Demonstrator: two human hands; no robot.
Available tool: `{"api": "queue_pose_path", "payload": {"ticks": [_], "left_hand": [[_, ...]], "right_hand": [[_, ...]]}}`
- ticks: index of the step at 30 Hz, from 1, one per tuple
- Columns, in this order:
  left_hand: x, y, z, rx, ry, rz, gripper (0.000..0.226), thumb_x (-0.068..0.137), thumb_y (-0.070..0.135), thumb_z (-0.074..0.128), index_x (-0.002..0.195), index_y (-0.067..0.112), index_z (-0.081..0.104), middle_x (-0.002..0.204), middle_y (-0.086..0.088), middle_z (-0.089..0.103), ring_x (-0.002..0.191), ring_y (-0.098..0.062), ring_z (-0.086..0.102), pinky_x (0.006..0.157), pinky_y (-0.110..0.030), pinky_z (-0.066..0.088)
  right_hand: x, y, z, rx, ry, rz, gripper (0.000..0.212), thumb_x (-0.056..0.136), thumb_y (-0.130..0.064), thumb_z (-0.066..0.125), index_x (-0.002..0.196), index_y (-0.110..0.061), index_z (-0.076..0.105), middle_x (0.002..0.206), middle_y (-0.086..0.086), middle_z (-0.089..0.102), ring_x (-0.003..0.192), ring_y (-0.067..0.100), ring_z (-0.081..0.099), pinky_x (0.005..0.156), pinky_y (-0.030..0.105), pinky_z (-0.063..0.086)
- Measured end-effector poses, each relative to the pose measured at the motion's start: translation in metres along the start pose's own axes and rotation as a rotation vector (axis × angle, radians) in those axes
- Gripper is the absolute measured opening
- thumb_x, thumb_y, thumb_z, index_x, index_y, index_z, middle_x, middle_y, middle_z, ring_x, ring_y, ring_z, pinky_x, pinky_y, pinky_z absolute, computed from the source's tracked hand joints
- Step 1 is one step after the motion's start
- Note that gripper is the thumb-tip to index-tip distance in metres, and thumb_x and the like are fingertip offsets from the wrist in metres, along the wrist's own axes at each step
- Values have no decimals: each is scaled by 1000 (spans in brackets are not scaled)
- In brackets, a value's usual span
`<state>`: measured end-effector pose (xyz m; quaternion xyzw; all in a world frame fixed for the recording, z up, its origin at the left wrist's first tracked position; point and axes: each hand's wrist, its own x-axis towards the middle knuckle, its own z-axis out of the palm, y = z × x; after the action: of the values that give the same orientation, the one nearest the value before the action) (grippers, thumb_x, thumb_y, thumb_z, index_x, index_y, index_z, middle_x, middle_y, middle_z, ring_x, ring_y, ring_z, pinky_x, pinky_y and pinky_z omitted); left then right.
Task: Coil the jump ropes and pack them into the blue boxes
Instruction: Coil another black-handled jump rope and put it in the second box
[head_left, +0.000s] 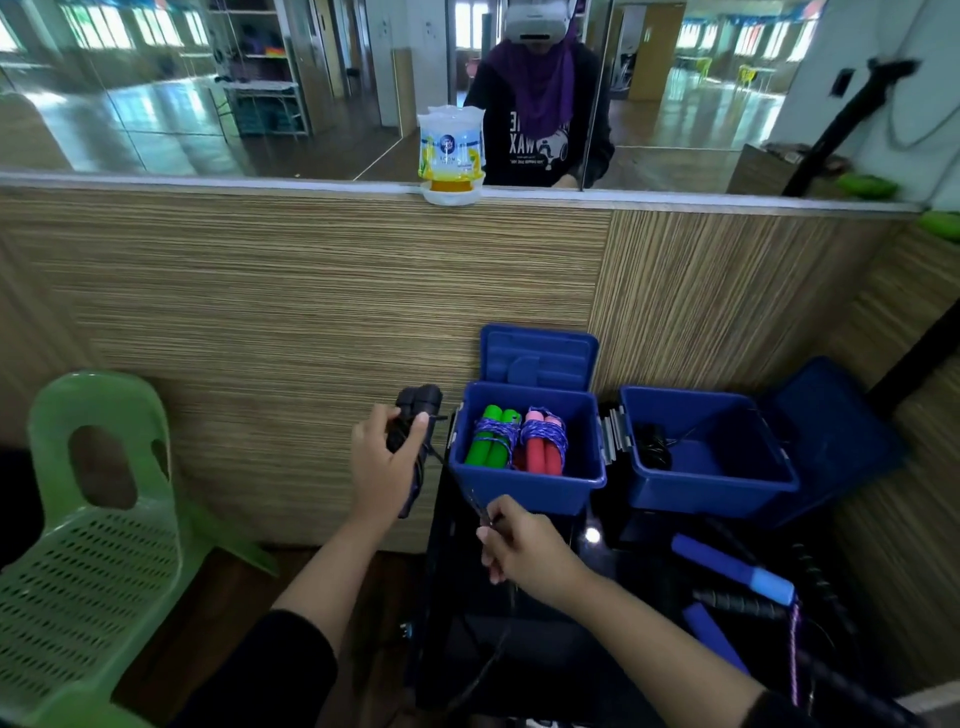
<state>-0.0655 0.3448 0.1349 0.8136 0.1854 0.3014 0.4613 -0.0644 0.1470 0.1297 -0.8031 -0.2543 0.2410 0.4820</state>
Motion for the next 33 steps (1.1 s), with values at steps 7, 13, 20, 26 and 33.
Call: {"api": "queue_pose_path", "payload": {"ticks": [7,13,20,26,33], "left_hand": [[-29,-30,12,237,-335,129,40,95,48,47,104,12,61,100,-5,60,94,-21,59,79,-26,40],[-65,-15,18,127,-557,328,27,98,33,37,99,11,53,96,8,55,88,-8,55,80,-26,42],[-69,3,5,-66,-527,310,44,90,49,57,129,32,45,123,14,57,114,0,55,95,-15,40],[-76,7,5,-75,-553,445,43,86,46,66,124,30,53,120,6,58,113,-2,56,96,-20,44],[-53,26,7,-196,-313,401,26,86,38,64,111,32,57,107,7,62,104,-3,59,91,-20,46]], "right_hand": [[22,-21,-23,-532,56,-427,15,96,-19,48,101,-10,59,95,6,57,89,21,53,80,31,44],[41,-23,-55,-363,21,-350,16,92,-12,58,100,-5,70,88,-5,52,88,9,53,83,5,35],[45,-22,-76,129,-83,-26,20,80,-25,71,95,-13,75,86,3,71,79,11,58,64,23,42],[45,-22,-85,364,-221,149,11,72,-11,72,82,-5,75,61,2,63,58,11,46,52,18,37],[41,-10,-48,760,-54,175,19,95,-9,45,89,-6,63,75,11,61,59,16,55,58,27,42]]}}
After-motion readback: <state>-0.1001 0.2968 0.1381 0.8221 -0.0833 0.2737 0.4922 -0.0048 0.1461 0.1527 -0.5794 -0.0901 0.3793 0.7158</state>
